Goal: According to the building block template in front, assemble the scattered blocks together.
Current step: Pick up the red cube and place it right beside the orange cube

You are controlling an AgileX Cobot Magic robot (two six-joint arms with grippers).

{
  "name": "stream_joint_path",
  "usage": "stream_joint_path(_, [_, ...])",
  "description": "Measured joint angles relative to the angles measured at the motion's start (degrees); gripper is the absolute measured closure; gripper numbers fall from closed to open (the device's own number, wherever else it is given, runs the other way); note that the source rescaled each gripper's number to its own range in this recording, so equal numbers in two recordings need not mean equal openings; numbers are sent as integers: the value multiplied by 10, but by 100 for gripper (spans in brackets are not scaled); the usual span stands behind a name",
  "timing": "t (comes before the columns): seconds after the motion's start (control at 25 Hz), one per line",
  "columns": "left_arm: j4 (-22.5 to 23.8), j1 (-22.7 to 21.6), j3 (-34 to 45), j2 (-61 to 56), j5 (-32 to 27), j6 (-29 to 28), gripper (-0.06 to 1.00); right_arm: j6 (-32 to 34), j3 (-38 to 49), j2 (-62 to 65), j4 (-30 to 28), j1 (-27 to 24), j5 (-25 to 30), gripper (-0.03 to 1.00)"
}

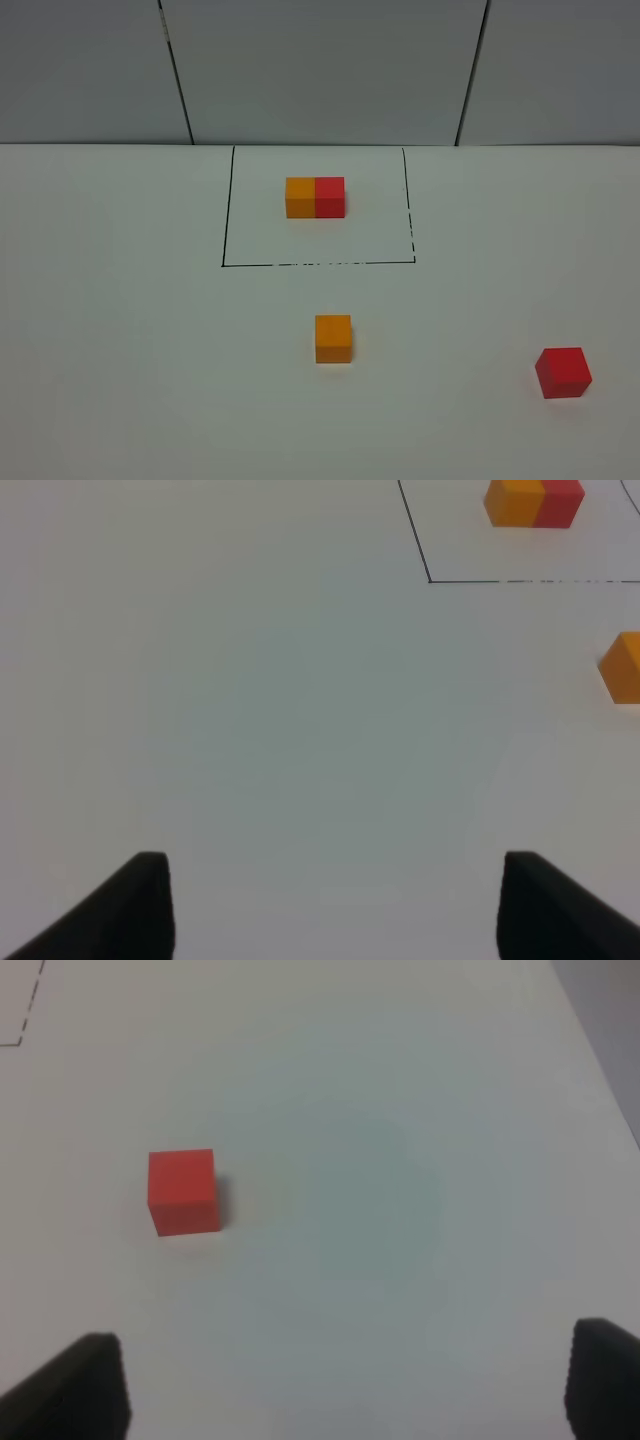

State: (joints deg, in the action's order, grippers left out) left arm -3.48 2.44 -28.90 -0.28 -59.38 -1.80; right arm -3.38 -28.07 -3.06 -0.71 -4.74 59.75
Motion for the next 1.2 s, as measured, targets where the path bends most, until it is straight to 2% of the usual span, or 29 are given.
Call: stream_joint_path(1.2, [0,0,0,0,0,0,41,14,0,0,14,0,0,22])
